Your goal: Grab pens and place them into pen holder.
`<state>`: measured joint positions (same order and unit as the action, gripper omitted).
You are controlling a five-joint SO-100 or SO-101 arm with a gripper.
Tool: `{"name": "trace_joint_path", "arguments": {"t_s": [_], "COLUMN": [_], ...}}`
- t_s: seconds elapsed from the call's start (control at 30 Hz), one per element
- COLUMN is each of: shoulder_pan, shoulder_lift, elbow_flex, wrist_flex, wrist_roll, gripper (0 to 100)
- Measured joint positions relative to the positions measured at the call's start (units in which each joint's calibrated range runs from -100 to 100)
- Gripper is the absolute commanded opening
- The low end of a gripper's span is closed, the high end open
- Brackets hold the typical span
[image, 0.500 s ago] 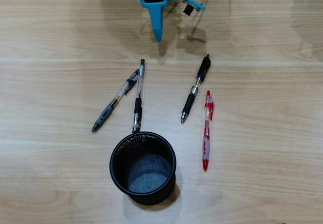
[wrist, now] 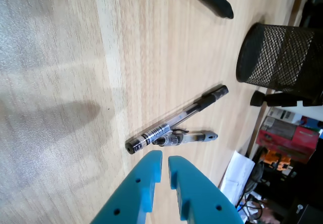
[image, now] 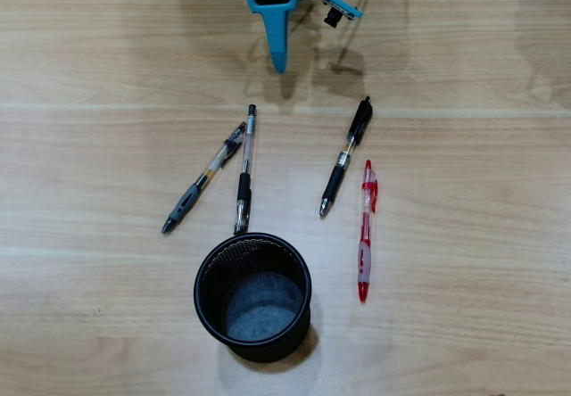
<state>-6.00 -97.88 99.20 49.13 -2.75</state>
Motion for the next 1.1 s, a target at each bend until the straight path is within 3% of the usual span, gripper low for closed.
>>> {"name": "trace_joint_path", "arguments": {"t_s": [1.1], "shoulder_pan": [0.2], "shoulder_lift": [0.0], "elbow_flex": [0.0], "wrist_flex": [0.0], "wrist_roll": [0.0], "gripper": [3]}}
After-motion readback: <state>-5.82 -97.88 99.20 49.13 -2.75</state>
